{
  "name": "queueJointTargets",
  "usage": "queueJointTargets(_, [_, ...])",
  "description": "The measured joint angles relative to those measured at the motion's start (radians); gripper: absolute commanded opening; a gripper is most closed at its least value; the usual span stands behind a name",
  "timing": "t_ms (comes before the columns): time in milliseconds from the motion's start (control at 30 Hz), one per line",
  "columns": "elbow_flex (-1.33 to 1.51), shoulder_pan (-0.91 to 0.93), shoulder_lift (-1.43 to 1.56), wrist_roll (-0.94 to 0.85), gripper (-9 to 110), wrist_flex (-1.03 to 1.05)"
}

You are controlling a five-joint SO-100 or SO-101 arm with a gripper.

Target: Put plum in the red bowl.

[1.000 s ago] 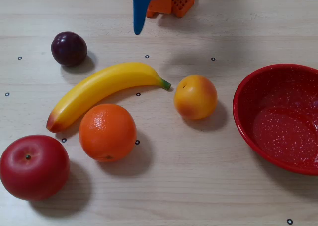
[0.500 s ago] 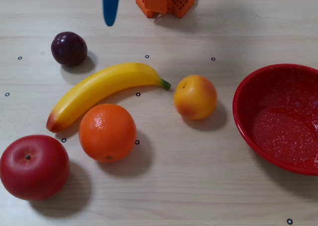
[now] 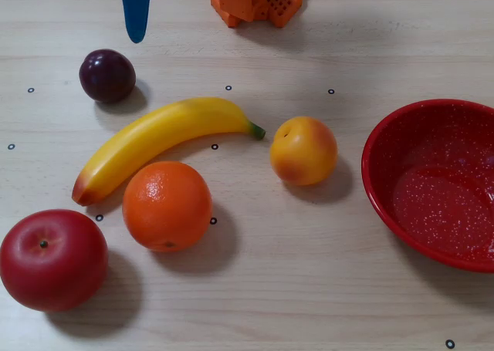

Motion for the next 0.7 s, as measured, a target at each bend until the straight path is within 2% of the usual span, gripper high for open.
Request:
queueJointTargets(233, [-0.061,-0.002,-0.014,-0.003,0,0.052])
queueJointTargets(500, [-0.123,0.095,-0.041,-0.172,0,0.146])
queueJointTargets(700, [-0.146,0.183,-0.066,-0.196,3,0.173])
